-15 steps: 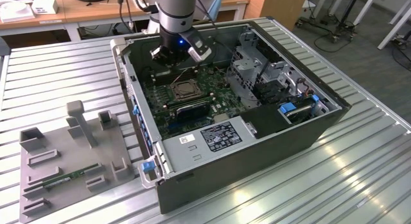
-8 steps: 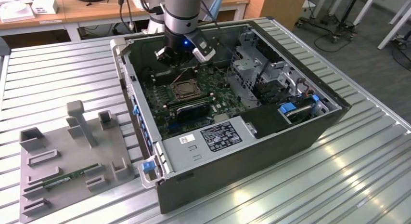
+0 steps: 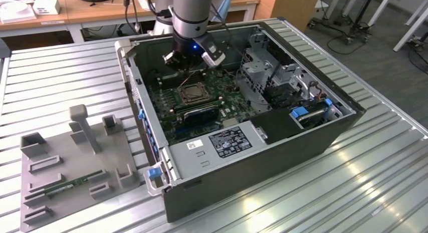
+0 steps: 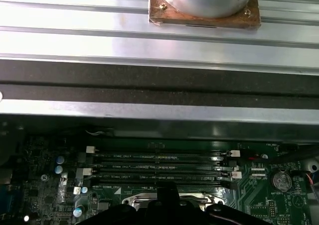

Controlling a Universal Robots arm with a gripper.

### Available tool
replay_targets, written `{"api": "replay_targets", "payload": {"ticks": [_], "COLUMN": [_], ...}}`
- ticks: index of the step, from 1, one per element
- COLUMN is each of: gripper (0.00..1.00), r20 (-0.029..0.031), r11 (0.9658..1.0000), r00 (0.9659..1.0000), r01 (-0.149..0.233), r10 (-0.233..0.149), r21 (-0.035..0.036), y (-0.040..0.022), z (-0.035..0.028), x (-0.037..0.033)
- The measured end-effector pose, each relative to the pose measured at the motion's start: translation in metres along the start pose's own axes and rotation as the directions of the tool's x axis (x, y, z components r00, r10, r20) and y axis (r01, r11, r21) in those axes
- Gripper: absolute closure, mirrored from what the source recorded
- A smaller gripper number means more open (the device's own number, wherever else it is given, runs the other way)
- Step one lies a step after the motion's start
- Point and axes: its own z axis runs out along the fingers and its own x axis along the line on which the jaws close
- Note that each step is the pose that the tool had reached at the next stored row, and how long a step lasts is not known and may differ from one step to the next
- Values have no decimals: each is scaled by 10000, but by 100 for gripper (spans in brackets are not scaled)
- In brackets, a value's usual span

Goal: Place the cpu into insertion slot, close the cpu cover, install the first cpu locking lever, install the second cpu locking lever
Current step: 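Install the first cpu locking lever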

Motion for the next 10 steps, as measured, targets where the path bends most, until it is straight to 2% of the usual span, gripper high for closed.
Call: {"api": "replay_targets", "payload": {"ticks": [4, 6, 10], "gripper": [89, 89, 89], "r20": [-2, 0, -1], "r11": [10000, 10000, 10000], "r00": [10000, 10000, 10000], "r01": [0, -1, 1], "r10": [0, 1, -1], "r21": [4, 1, 1], "y": [-1, -10, -11], "z": [10, 51, 55], "x": [0, -1, -5]}}
